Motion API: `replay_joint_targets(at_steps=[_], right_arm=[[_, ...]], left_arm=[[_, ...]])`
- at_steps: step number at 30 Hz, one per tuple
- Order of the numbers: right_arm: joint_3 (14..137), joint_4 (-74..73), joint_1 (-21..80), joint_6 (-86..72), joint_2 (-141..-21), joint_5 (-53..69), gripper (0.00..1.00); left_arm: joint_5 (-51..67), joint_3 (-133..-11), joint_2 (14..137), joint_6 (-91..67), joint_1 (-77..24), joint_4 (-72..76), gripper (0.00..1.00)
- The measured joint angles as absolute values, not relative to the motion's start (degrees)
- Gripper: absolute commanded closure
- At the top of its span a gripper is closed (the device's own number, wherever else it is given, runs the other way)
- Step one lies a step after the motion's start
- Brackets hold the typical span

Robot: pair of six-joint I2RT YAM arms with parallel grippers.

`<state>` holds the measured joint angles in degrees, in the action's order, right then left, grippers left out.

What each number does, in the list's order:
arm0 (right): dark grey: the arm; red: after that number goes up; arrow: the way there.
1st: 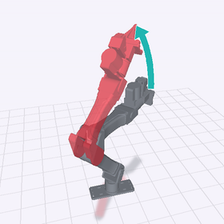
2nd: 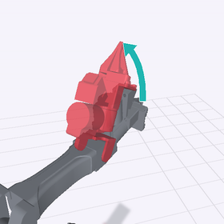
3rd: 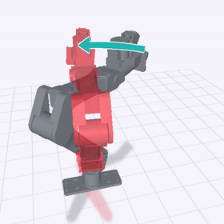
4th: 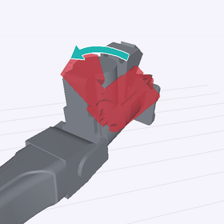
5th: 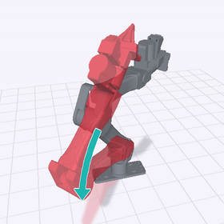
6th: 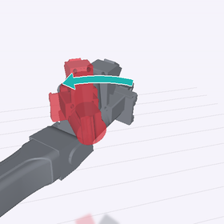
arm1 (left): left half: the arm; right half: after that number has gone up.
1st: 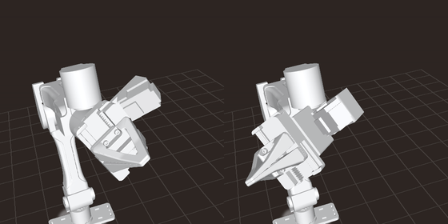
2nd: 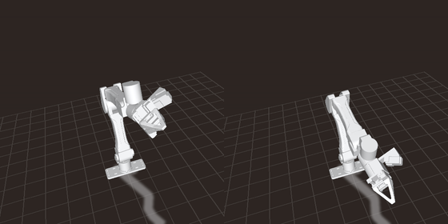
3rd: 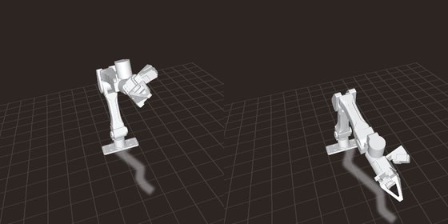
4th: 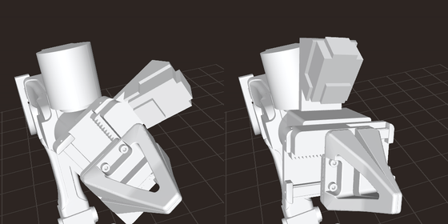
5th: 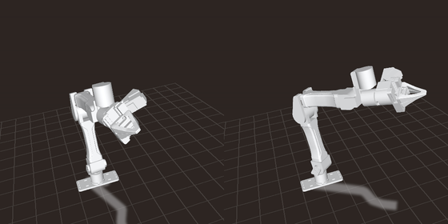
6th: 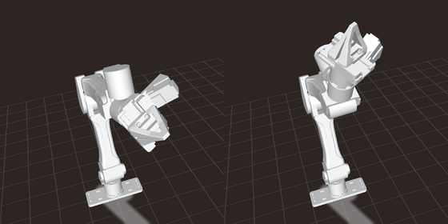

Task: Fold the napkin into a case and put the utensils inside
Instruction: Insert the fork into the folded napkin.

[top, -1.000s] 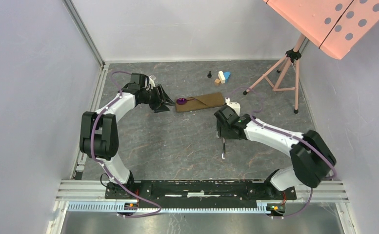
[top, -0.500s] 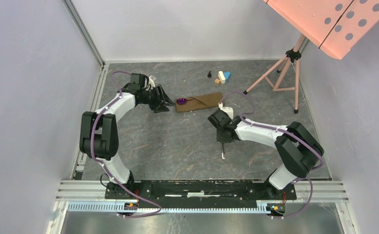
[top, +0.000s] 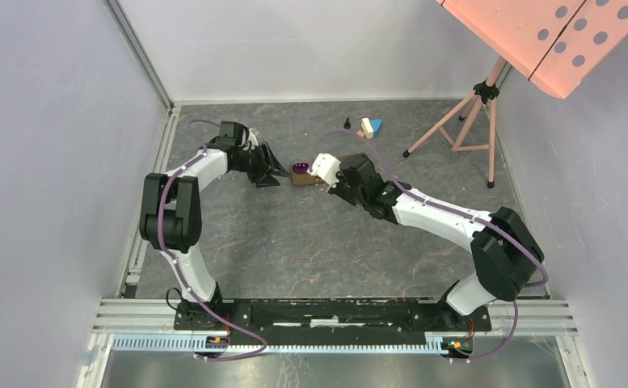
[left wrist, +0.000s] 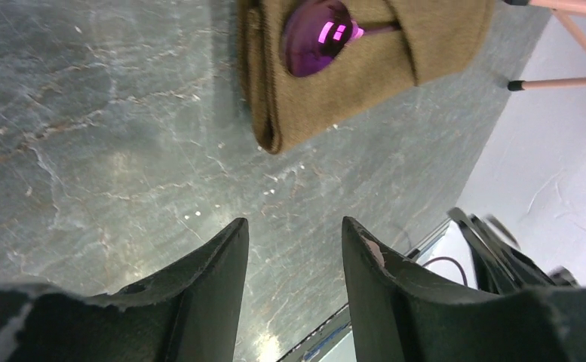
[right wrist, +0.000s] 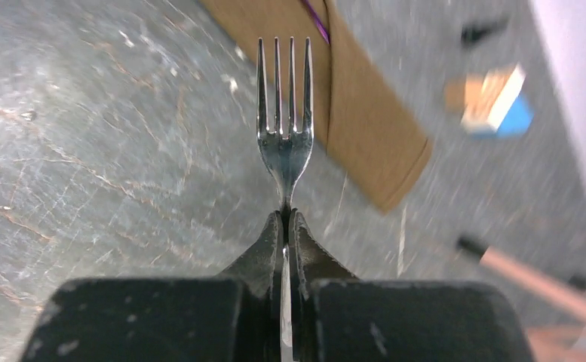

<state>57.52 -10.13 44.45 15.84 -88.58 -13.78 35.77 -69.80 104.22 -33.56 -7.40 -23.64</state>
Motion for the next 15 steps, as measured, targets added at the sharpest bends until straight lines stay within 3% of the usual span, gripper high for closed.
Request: replay_joint_targets(at_steps=[6,15], right_arm=[[64.18,-4.75,41.91,35.33,-93.69,3.57,1.0],[84.12,-4.56,37.76,43.57,-109.45,20.56,1.0]], left_arm=[[33.91,-73.08,110.91,-33.56,-7.46,-24.75,0.45],[29.74,-78.52,117.03,-33.67,-9.47,-26.37,0.46]])
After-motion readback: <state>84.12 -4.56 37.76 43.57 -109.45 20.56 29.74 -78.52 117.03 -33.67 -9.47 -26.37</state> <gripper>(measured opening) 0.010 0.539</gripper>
